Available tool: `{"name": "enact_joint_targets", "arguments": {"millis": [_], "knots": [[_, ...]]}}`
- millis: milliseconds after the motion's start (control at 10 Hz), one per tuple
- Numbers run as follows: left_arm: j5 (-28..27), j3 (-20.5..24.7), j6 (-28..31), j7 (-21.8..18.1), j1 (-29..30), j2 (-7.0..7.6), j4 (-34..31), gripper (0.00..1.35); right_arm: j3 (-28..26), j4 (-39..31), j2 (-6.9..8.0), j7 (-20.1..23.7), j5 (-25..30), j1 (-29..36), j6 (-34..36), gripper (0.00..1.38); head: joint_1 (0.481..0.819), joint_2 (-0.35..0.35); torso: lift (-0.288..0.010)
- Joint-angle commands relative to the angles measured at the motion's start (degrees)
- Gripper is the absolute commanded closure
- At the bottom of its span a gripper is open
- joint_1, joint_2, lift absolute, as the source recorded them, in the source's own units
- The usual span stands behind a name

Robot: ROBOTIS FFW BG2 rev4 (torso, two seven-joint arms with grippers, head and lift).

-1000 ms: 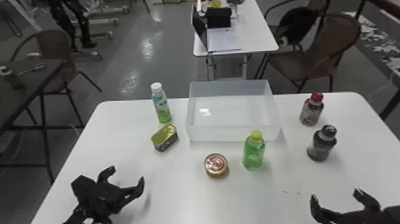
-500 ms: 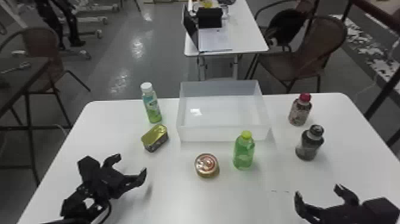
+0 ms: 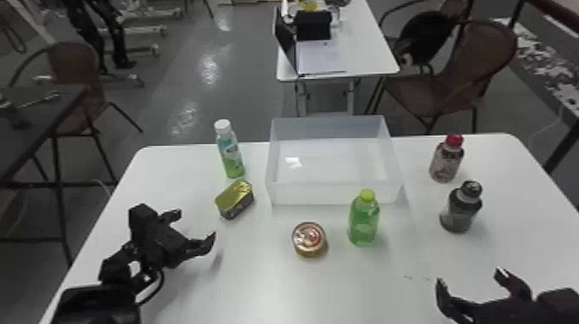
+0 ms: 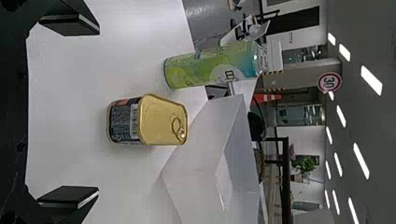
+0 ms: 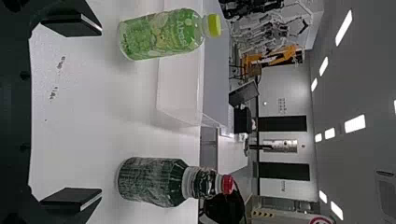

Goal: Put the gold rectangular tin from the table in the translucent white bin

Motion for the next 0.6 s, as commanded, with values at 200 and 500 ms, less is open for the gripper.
{"name": "enact_joint_targets", "arguments": {"millis": [200,500], "knots": [[-0.6,-3.2,0.6,-0.5,-5.4,1.93,6.1,0.1,0.0,1.2,0.76,1.2,0.3,-1.1,0.0,0.09,0.695,0.114,-0.056],[-1.9,-4.0,0.4,0.0,-9.1,2.63,11.0,0.1,0.0,1.8,1.38,1.9,0.7,-1.7,0.0,0.09,0.695,0.107,-0.056]]}}
